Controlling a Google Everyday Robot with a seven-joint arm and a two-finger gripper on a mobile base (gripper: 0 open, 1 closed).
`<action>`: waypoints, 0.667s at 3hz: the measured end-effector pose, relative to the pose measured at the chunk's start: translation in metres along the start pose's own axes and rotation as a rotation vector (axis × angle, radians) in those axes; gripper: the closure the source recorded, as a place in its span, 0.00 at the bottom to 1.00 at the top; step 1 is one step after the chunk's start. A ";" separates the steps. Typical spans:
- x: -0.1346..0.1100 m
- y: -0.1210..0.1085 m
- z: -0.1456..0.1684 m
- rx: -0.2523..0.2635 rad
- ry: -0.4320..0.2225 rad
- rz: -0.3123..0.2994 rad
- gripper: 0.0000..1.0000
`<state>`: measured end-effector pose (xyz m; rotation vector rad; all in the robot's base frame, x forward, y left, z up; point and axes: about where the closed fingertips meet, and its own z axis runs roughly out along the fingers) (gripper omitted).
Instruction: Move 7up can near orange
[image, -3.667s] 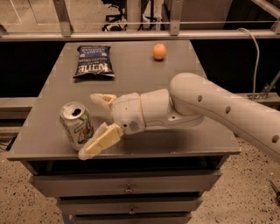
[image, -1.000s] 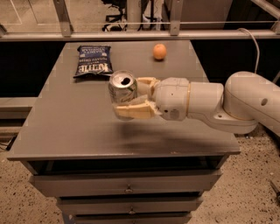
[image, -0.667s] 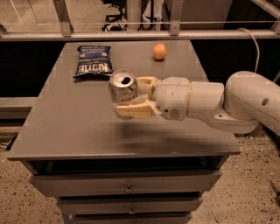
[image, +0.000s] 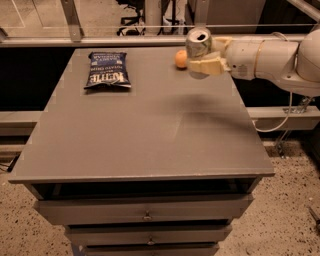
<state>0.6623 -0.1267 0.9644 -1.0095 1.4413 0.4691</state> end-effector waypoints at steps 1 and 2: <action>0.013 -0.074 -0.007 0.111 0.016 0.007 1.00; 0.026 -0.136 0.002 0.196 -0.013 0.044 1.00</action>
Offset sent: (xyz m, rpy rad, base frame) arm 0.1530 -0.1178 0.0224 0.0962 -0.0531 -0.2679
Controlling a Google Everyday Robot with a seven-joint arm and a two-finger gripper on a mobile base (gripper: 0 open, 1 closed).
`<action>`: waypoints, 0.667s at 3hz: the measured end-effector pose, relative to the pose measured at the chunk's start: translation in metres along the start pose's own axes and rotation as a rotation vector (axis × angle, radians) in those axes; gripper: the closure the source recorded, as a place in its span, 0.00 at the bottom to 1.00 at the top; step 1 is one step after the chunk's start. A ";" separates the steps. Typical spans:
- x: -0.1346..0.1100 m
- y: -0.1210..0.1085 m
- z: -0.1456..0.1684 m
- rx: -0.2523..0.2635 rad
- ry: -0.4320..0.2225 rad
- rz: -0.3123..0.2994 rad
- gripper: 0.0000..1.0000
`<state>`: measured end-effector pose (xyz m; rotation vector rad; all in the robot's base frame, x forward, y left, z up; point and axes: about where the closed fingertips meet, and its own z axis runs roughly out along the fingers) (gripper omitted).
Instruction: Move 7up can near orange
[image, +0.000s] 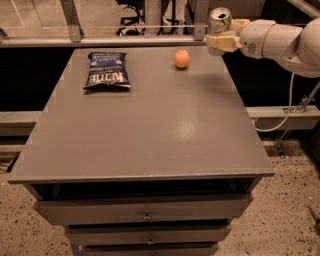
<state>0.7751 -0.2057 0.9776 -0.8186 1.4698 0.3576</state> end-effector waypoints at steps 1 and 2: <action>0.010 -0.019 0.015 0.022 -0.013 0.032 1.00; 0.024 -0.024 0.026 0.016 -0.014 0.074 1.00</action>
Offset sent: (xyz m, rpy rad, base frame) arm 0.0554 -0.0133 -0.0365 0.1045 0.0764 -0.0250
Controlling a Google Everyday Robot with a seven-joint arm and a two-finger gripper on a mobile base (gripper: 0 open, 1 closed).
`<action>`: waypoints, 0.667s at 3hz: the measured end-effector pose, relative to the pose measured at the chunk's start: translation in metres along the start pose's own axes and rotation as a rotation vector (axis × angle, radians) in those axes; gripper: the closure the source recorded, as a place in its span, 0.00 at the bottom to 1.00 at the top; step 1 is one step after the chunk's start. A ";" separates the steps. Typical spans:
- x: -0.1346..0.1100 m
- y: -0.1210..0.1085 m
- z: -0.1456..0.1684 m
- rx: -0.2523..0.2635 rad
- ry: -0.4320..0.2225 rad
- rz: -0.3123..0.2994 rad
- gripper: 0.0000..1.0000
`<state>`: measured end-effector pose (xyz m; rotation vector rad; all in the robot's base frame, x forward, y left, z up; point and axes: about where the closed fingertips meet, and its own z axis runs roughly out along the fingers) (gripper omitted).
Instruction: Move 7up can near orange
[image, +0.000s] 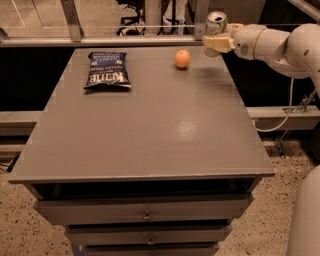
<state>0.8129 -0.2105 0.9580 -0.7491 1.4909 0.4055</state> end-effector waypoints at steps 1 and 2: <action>0.015 0.000 0.009 -0.024 -0.002 0.043 1.00; 0.024 0.004 0.021 -0.060 -0.014 0.079 0.84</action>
Offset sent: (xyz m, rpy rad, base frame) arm 0.0259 0.0118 -0.0367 0.1063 0.0822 0.0945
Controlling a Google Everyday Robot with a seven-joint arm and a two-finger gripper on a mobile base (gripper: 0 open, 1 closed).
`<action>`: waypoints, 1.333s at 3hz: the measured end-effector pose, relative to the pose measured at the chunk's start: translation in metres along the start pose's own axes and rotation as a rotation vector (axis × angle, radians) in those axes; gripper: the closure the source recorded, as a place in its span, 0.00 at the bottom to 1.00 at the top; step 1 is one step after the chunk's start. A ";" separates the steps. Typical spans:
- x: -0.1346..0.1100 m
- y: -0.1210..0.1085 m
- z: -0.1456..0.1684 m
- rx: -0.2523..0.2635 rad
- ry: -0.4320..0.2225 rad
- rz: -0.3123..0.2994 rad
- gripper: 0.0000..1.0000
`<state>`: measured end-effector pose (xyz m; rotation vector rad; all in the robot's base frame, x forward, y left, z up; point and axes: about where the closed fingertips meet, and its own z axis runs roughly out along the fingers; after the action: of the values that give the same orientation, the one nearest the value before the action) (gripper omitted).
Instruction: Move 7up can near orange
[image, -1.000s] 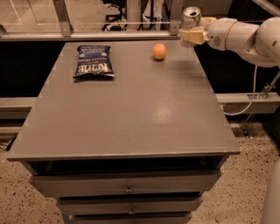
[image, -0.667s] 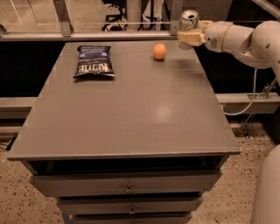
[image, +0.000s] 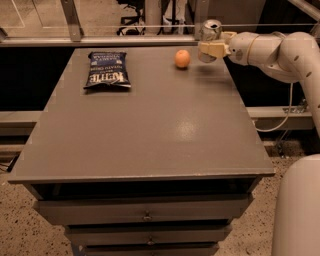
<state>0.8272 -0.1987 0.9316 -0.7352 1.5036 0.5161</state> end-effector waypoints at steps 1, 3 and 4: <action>0.008 0.003 0.012 -0.042 -0.001 0.030 0.60; 0.021 -0.004 0.009 -0.041 0.019 0.040 0.06; 0.023 -0.005 0.009 -0.040 0.021 0.038 0.00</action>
Offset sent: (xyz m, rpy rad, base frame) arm 0.0122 -0.0056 -0.0194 0.0127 0.0547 0.0366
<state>0.8373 -0.1991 0.9089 -0.7459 1.5332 0.5703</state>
